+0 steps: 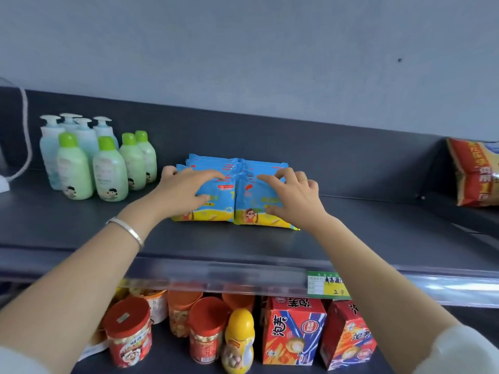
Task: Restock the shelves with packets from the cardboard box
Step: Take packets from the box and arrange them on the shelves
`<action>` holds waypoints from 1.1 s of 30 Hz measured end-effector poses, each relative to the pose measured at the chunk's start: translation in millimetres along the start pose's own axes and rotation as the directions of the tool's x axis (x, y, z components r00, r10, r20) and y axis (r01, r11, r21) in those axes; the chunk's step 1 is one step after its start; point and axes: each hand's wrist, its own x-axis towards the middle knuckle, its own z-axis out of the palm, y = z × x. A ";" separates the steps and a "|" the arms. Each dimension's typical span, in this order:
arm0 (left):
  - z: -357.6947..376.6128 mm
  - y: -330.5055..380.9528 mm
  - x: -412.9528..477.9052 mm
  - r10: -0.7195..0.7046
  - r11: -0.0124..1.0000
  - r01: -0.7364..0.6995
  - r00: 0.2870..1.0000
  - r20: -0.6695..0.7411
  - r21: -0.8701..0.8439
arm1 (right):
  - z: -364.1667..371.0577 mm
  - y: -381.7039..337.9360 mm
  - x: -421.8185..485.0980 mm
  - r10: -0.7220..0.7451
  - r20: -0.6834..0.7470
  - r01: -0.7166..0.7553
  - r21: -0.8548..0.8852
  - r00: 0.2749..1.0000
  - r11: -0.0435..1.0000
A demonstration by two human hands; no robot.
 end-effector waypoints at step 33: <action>30.5 130.5 -5.6 0.299 0.948 -0.318 0.909 -0.290 -0.021 | -14.3 65.5 -98.4 0.082 -0.251 -0.048 0.139 0.965 0.989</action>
